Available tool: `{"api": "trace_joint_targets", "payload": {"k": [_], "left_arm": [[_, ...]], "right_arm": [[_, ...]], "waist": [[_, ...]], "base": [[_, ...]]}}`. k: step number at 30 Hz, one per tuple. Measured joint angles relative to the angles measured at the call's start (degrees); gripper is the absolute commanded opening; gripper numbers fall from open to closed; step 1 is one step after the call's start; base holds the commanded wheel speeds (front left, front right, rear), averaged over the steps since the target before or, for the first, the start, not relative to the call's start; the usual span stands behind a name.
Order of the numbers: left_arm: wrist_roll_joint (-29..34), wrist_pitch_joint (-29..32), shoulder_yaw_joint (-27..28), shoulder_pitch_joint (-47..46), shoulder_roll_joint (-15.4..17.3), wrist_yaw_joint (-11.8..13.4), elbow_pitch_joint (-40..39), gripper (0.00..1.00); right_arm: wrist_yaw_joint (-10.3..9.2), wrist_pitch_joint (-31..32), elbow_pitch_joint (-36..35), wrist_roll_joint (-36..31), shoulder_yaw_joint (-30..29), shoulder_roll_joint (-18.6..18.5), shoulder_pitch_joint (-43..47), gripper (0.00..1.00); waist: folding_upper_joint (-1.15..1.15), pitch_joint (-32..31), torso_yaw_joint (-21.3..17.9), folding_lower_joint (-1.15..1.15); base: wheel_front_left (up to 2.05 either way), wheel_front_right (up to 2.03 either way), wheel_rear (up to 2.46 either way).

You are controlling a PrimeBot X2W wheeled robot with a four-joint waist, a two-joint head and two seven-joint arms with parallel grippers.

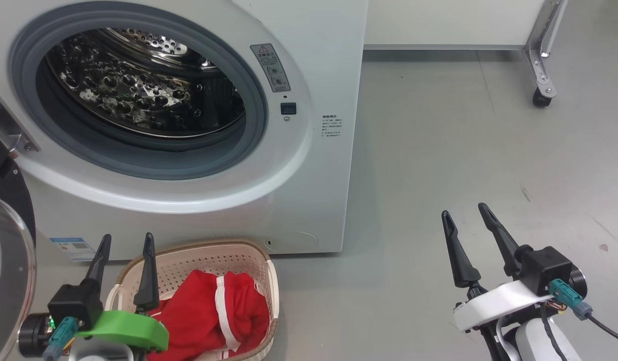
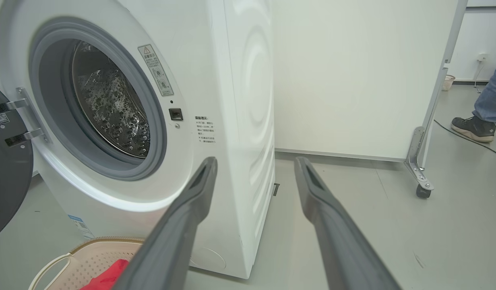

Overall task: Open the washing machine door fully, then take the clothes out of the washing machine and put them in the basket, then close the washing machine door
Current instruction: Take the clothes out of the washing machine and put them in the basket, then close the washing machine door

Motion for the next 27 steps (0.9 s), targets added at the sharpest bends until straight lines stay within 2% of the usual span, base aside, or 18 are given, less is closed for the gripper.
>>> {"api": "trace_joint_targets", "payload": {"k": [27], "left_arm": [[-0.2,0.0,0.4,1.3,-0.2,0.6,-3.0,1.0]], "right_arm": [[0.05,0.0,-0.2,0.0,0.0,0.0,0.2,1.0]], "waist": [[0.0,0.5,0.0,0.0]], "base": [[0.0,0.0,0.0]]}}
